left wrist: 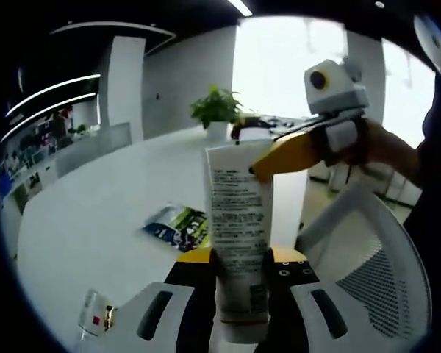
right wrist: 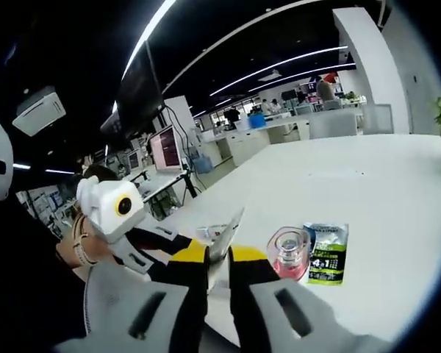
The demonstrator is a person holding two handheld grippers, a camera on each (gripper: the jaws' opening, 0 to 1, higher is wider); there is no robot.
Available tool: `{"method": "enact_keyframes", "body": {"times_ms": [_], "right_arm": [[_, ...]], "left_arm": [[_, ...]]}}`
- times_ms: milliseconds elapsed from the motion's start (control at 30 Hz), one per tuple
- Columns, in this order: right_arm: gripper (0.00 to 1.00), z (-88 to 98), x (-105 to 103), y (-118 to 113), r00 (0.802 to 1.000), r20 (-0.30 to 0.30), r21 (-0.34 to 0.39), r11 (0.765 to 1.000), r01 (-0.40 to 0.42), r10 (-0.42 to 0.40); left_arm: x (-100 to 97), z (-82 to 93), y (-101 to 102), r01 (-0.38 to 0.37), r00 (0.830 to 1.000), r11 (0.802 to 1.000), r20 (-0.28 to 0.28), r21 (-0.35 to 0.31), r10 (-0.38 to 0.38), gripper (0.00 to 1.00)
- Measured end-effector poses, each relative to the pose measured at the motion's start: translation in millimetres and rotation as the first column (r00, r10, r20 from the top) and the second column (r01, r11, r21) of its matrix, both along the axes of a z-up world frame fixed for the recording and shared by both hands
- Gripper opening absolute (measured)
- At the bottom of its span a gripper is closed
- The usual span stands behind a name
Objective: Arrange the skincare products in the storage area until every visible bottle or jar stands upright without overlapping.
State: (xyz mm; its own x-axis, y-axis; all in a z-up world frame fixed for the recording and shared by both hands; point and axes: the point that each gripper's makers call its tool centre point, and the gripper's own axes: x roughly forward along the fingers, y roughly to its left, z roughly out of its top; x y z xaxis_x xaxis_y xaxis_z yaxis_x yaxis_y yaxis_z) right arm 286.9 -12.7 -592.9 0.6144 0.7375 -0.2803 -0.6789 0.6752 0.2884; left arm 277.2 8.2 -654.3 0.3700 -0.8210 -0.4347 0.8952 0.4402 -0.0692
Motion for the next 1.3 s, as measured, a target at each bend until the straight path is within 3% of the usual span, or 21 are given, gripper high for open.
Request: {"method": "enact_keyframes", "body": {"times_ms": [500,833,1300], "right_arm": [[0.08,-16.5,-7,28,0.997,0.013,-0.066,0.995,-0.081,0.082],[0.07,-25.8,5,31,0.996,0.011,-0.1,0.991,-0.087,0.089],[0.07,-18.1,19,42,0.994,0.049,-0.126,0.988,-0.092,0.099]], "left_arm": [[6.1,-31.3,7,0.024,1.0,0.992,0.003,0.123,-0.025,0.23],[19.6,-43.4,12,0.012,1.0,0.985,0.011,0.172,-0.015,0.23],[40.7,-43.4,15,-0.021,1.0,0.99,0.005,0.137,0.021,0.24]]}}
